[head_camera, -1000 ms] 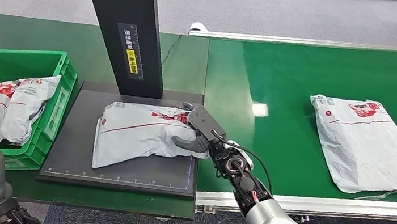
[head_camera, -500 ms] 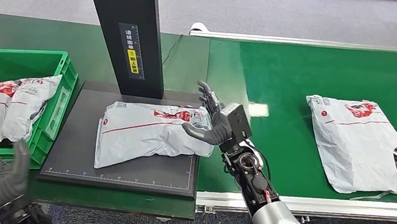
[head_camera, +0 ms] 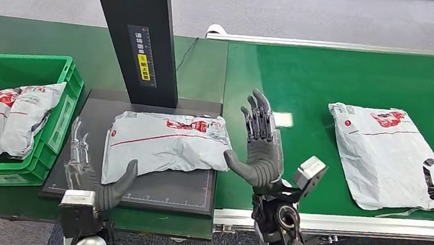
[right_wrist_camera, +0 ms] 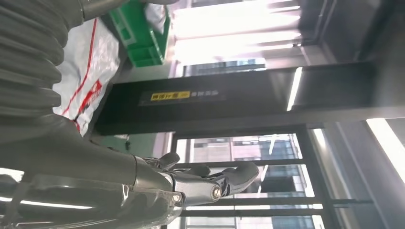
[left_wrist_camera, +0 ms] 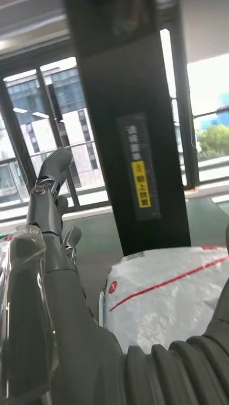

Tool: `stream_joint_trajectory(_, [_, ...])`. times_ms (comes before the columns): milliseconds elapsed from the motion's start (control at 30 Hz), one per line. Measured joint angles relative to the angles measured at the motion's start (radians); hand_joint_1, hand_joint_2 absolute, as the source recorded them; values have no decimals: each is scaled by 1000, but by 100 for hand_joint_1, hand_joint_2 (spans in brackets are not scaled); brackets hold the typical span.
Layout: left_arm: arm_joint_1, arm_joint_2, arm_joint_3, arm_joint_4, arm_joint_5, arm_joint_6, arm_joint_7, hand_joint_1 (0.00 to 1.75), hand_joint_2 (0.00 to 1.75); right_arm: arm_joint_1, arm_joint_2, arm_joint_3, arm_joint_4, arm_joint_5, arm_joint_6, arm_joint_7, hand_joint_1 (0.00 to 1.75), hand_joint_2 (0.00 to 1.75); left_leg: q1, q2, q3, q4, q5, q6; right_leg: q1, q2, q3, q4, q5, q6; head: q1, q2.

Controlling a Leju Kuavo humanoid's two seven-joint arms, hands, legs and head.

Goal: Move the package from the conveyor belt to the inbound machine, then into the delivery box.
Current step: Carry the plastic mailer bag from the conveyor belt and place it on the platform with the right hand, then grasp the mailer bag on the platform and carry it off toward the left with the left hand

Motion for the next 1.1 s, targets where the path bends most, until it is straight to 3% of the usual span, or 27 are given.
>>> stream_joint_trajectory(300, [-156,4,-34,228,-125,39,66,0,175,70,36,-45,-127,10,9,14,0,175,0,0,1,0,1,0,0,0,1,0,1,0,0,0])
stream_joint_trajectory(567, [-409,28,-8,464,-196,61,144,0,175,84,43,-40,-155,17,7,13,0,175,0,0,0,0,2,0,0,0,1,1,2,-2,0,0])
stream_joint_trajectory(733, [-527,55,20,579,-277,89,218,0,175,85,43,-40,-155,11,1,4,0,175,0,0,0,0,2,0,0,0,1,1,2,-2,0,0])
stream_joint_trajectory(900, [-602,71,28,656,-374,92,290,0,175,89,43,-40,-162,7,-6,2,0,175,0,0,0,0,2,0,0,0,0,1,2,-2,0,0])
stream_joint_trajectory(1100, [-636,80,28,705,-399,93,310,0,175,92,43,-40,-168,4,-7,1,0,175,0,0,0,0,2,0,0,0,0,1,2,-2,0,0])
